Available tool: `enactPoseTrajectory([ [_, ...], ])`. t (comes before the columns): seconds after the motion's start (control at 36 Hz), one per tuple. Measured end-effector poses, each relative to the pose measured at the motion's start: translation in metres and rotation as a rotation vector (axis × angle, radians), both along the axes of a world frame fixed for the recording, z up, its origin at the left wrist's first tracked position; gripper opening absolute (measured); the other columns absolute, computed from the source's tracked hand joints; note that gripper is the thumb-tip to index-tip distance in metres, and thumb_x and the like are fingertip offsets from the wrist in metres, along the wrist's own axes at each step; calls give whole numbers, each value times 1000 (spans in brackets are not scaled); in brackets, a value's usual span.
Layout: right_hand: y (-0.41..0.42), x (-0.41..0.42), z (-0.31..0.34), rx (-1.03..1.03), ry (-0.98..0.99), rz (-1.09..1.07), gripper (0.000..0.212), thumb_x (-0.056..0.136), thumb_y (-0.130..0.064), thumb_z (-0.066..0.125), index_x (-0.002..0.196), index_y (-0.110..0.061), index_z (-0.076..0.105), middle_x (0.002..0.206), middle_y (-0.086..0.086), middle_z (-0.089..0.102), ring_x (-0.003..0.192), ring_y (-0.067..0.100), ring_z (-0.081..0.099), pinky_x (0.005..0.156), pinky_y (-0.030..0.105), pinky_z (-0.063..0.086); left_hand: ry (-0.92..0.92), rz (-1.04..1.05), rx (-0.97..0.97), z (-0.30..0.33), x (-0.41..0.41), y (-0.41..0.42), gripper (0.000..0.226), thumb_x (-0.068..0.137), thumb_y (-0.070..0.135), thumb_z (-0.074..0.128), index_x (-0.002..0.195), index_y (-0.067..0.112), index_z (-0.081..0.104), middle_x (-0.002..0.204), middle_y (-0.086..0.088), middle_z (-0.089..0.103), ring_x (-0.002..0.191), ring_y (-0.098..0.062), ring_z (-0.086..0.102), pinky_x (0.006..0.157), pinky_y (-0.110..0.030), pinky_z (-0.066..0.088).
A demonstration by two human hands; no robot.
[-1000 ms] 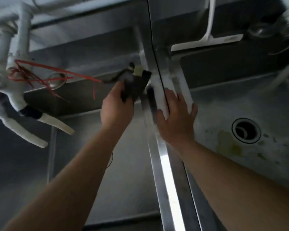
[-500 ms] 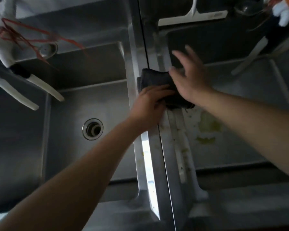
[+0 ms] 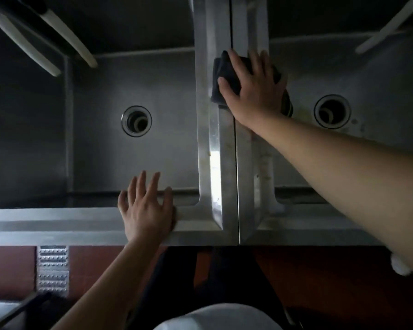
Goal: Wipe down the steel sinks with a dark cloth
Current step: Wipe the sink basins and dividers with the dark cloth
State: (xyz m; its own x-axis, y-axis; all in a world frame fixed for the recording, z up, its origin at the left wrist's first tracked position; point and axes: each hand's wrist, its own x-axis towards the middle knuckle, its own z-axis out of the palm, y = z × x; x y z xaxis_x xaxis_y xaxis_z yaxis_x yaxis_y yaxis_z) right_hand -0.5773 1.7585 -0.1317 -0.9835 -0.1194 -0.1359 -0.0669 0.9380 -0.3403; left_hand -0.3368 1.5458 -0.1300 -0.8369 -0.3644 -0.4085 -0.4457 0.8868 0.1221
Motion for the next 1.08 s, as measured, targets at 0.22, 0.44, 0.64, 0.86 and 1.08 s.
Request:
enactPoseTrajectory([
  [0.22,7,99,3,-17,-9,-23,61,90,-71,33,149,-53,25,163,1,26,149,30,21,110,65,25,-10,0,-18,2,0,4,61,91,60,20,138,34,49,155,0,39,143,-22,28,115,-46,18],
  [0.44,18,208,8,57,-44,13,65,90,-68,36,151,-49,23,165,2,20,150,30,19,110,67,24,-15,-13,2,1,-2,5,56,95,54,23,137,33,51,152,0,43,140,-21,33,111,-48,21],
  [0.64,6,268,16,237,-77,255,61,96,-68,18,153,-51,10,168,-5,5,154,24,-1,113,71,13,52,-14,47,3,3,4,49,97,44,25,132,28,55,147,-1,48,134,-23,41,108,-49,23],
  [0.86,-33,187,15,232,-108,-1,57,94,-68,23,149,-57,10,167,-7,3,153,24,-1,114,68,4,122,-40,67,-3,6,1,39,93,30,35,122,23,60,133,0,56,125,-24,45,104,-45,26],
  [1.08,-66,74,9,217,-54,-173,58,94,-63,24,150,-54,14,167,0,10,153,31,3,111,74,2,60,-34,72,-6,3,1,39,90,31,33,109,22,65,121,-1,60,119,-24,45,103,-46,24],
])
